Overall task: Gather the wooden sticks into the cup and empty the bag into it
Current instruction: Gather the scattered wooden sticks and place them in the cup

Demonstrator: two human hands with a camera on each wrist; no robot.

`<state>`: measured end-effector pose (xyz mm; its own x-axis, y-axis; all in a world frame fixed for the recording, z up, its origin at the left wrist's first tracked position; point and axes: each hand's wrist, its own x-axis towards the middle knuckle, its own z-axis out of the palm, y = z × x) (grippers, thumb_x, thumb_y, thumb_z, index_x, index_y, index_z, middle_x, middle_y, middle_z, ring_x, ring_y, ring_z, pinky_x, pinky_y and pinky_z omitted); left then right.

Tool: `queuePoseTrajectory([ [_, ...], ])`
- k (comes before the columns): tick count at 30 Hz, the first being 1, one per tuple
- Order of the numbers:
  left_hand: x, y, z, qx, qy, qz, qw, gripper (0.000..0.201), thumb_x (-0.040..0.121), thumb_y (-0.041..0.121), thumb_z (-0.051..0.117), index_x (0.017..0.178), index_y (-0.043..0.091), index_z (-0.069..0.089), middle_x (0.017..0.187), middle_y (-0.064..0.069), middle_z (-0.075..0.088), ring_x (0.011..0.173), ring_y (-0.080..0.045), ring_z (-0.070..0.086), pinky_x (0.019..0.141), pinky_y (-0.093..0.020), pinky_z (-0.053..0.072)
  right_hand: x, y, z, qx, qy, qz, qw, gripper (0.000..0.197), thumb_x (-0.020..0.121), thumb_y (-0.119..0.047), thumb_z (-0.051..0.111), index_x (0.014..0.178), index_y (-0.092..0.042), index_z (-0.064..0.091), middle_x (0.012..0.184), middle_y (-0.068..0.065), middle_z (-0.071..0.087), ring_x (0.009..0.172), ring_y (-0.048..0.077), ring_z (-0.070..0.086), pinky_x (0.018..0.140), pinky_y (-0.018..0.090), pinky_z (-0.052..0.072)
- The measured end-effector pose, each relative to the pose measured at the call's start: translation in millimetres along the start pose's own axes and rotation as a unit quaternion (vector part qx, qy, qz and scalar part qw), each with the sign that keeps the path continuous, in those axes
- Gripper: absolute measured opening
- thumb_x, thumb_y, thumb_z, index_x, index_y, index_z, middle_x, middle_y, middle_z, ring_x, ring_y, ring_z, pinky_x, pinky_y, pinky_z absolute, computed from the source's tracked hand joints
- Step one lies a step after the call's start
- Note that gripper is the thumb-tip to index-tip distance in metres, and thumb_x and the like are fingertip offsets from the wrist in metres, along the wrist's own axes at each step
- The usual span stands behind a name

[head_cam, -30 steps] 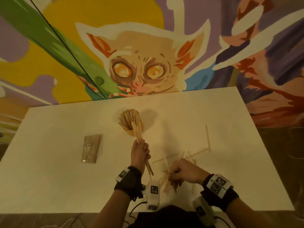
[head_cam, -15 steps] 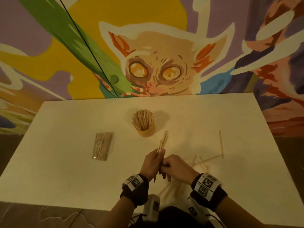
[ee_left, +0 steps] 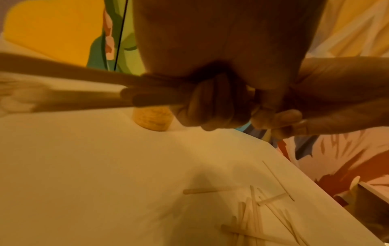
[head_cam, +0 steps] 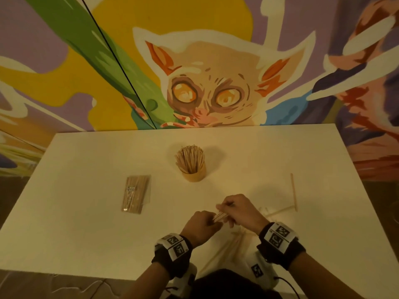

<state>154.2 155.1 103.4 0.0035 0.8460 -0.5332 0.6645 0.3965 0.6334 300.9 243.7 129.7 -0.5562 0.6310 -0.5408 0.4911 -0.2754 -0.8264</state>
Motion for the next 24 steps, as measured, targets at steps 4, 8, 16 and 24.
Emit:
queuePoseTrajectory([
  [4, 1, 3, -3, -0.003, 0.012, 0.018, 1.0, 0.011, 0.087, 0.022, 0.057, 0.077, 0.023, 0.059, 0.063, 0.009, 0.056, 0.056, -0.008, 0.048, 0.06, -0.028, 0.04, 0, 3, 12, 0.025, 0.001, -0.018, 1.0, 0.02, 0.086, -0.016, 0.072, 0.081, 0.003, 0.069, 0.067, 0.025, 0.069, 0.049, 0.024, 0.061, 0.043, 0.024, 0.043],
  [8, 5, 3, -3, 0.052, 0.069, 0.011, 0.996, 0.037, 0.082, 0.029, 0.058, 0.117, 0.021, 0.048, 0.088, -0.007, 0.072, 0.08, -0.029, 0.063, 0.063, -0.036, 0.047, 0, 0, 16, 0.05, -0.016, -0.024, 0.998, 0.011, 0.084, -0.006, 0.072, 0.082, 0.004, 0.073, 0.066, 0.021, 0.069, 0.053, 0.023, 0.065, 0.047, 0.027, 0.05],
  [16, 8, 14, -6, 0.111, 0.049, 0.065, 0.99, 0.074, 0.084, 0.022, 0.058, 0.148, 0.026, 0.021, 0.097, -0.004, 0.071, 0.088, -0.026, 0.065, 0.073, -0.04, 0.053, 2, 7, 11, 0.138, -0.012, 0.009, 0.99, 0.009, 0.079, 0.009, 0.065, 0.082, 0.012, 0.073, 0.064, 0.02, 0.069, 0.055, 0.023, 0.063, 0.055, 0.026, 0.052],
  [24, -11, -13, -27, 0.054, 0.049, 0.017, 0.997, 0.038, 0.082, 0.043, 0.069, 0.117, 0.035, 0.056, 0.08, 0.013, 0.061, 0.07, -0.006, 0.054, 0.067, -0.023, 0.041, -4, 28, -11, 0.25, 0.014, 0.065, 0.966, 0.013, 0.083, 0.007, 0.069, 0.092, 0.016, 0.069, 0.066, 0.021, 0.064, 0.057, 0.023, 0.062, 0.054, 0.025, 0.049],
])
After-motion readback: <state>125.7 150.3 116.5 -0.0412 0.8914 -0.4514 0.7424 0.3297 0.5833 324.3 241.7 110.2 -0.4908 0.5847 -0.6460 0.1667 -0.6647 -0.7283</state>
